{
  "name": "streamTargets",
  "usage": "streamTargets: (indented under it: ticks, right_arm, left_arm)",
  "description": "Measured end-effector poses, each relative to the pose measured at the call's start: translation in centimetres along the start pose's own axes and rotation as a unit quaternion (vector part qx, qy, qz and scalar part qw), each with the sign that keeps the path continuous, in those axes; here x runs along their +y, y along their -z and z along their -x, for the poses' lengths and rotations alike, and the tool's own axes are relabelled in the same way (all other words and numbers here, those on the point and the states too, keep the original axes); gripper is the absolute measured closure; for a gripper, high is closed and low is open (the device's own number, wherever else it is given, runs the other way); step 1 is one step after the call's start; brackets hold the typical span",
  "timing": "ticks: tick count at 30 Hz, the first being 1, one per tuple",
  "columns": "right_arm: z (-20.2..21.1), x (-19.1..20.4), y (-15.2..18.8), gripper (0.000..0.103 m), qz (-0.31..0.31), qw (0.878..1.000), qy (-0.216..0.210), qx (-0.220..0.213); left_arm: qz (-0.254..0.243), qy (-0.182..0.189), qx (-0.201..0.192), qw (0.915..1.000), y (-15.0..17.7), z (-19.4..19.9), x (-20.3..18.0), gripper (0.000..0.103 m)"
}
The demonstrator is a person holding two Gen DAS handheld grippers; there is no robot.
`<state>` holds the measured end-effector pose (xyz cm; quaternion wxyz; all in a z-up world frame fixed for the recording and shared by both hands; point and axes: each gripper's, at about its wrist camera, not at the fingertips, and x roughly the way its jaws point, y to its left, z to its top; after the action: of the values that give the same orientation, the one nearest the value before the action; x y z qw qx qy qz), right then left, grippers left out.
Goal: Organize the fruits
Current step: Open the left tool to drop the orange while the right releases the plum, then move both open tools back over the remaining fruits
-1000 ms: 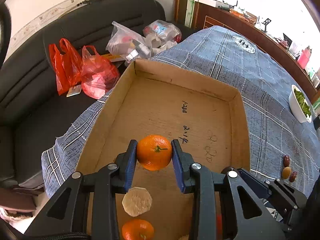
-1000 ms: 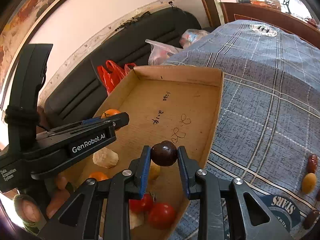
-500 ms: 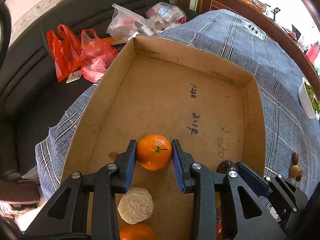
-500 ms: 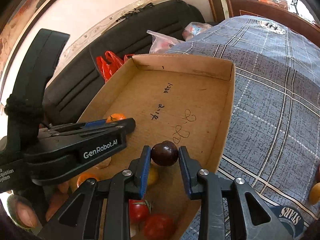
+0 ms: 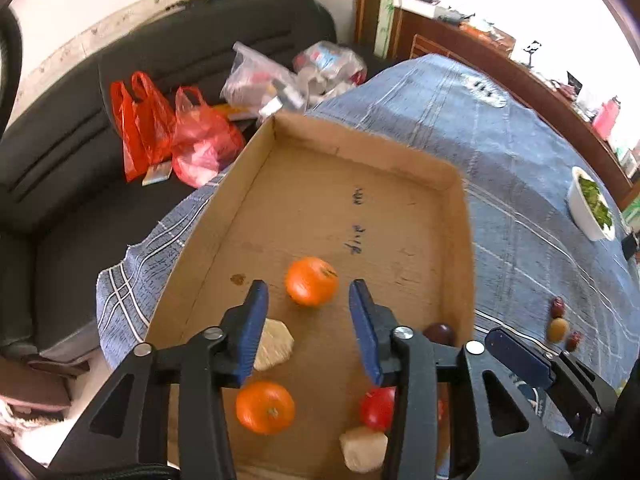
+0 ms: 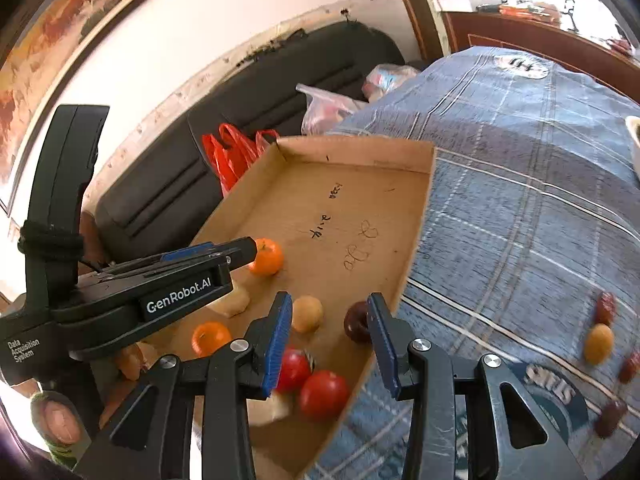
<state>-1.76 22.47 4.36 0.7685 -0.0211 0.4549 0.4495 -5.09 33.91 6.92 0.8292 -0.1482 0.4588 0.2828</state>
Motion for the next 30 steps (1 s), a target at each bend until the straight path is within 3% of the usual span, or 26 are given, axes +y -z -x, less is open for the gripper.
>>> streamTargets:
  ticks: [15,30]
  right_arm:
    - [9.0,-6.6,5.5,0.062,-0.086,0.994,0.039,-0.051]
    - [13.6,-12.3,10.8,0.062,-0.147,0.984,0.073,-0.071]
  left_arm:
    - [-0.060,0.024,-0.036,0.9973,2.8,4.7,-5.3,0.062]
    - [-0.112,0.053,-0.019,0.9921,5.7,5.5,-10.0,0.062]
